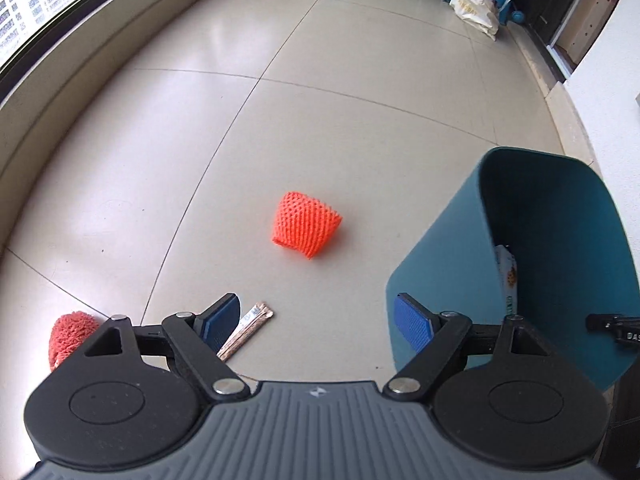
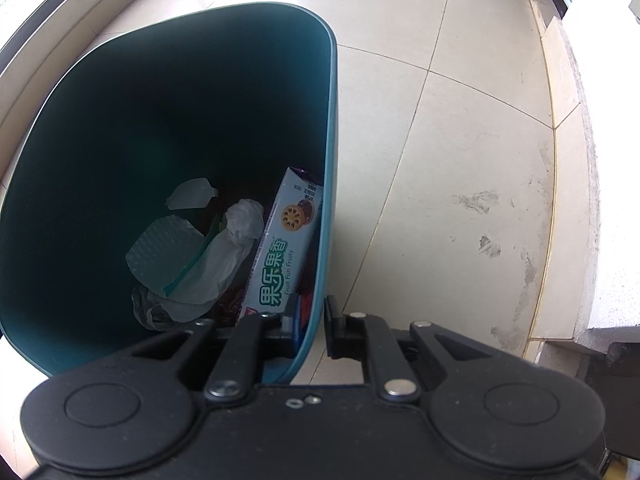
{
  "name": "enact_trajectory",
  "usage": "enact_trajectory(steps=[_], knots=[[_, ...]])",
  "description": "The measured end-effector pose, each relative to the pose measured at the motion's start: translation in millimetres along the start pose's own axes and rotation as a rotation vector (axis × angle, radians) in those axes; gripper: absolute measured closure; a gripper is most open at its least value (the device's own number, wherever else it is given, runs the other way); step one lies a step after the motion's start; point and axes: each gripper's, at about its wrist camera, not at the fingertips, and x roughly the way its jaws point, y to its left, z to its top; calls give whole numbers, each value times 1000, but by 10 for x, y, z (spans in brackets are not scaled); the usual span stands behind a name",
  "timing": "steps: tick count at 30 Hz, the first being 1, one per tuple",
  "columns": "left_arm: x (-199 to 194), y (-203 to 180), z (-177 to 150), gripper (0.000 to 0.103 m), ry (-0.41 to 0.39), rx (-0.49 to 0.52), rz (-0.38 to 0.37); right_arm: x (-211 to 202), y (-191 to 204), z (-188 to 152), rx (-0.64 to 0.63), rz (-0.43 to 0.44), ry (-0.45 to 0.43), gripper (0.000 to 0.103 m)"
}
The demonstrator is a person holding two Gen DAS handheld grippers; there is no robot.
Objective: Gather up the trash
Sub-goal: 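Move the left tool down to the tan snack sticks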
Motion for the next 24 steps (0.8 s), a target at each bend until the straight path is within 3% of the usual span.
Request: enact_trajectory(steps=[8,14,20,24], knots=[[888,582,-97,19,153,-69,144,31,-21,41,27,0,10,92],[1515,592,-225,19,230,-34,112,73,-8,62,26,-5,21,91],[2138,721,-425,19,357,-120,114,149,-30,73,30,3,50,91],[2394,849,-535,19,392,-134,126,225,-42,79,36,6,72,91]])
